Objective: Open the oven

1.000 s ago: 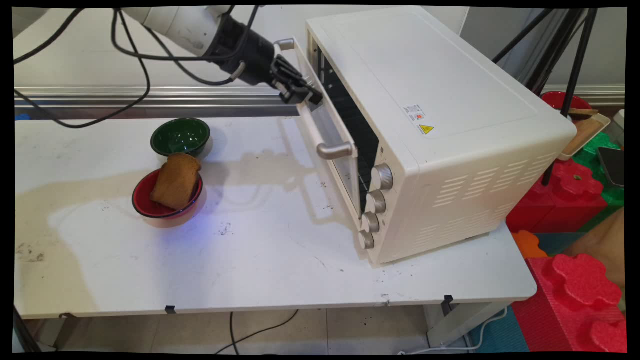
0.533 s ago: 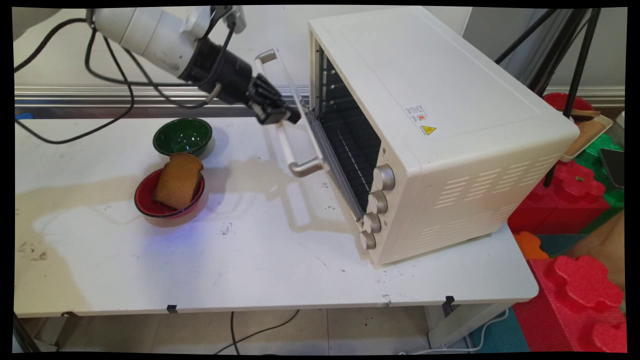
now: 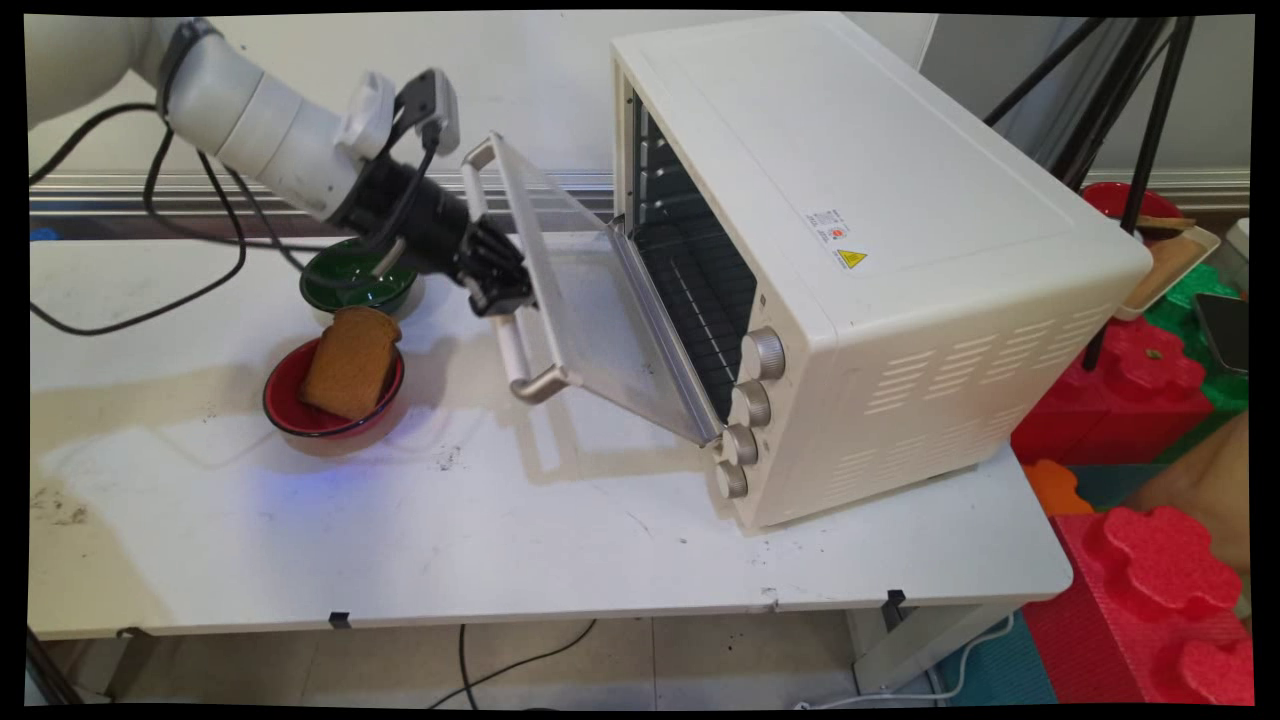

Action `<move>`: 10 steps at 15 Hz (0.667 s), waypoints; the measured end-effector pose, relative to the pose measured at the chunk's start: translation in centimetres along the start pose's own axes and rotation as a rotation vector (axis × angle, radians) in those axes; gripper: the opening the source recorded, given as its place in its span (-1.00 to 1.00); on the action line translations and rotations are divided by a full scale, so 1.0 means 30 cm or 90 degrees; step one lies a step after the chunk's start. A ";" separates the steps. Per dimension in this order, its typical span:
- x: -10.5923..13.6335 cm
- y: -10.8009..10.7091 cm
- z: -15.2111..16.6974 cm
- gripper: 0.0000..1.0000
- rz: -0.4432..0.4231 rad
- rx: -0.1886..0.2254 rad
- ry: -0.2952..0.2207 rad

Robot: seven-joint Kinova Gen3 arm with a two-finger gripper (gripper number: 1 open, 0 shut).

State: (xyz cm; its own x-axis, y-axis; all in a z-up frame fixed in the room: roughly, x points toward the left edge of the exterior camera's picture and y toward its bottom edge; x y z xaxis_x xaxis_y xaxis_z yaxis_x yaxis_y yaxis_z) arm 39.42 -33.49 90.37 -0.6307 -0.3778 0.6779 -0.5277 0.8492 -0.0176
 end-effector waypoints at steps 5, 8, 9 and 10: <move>-0.112 0.038 0.015 -1.00 -0.005 -0.003 -0.028; -0.160 0.044 0.035 -1.00 0.002 -0.004 -0.040; -0.176 0.046 0.042 -1.00 0.006 -0.004 -0.044; -0.190 0.048 0.049 -1.00 0.009 -0.004 -0.047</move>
State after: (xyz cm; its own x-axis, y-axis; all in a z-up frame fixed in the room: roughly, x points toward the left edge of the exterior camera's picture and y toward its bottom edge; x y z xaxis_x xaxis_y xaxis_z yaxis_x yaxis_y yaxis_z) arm 41.42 -30.65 85.42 -0.6781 -0.3919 0.6218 -0.5155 0.8566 -0.0222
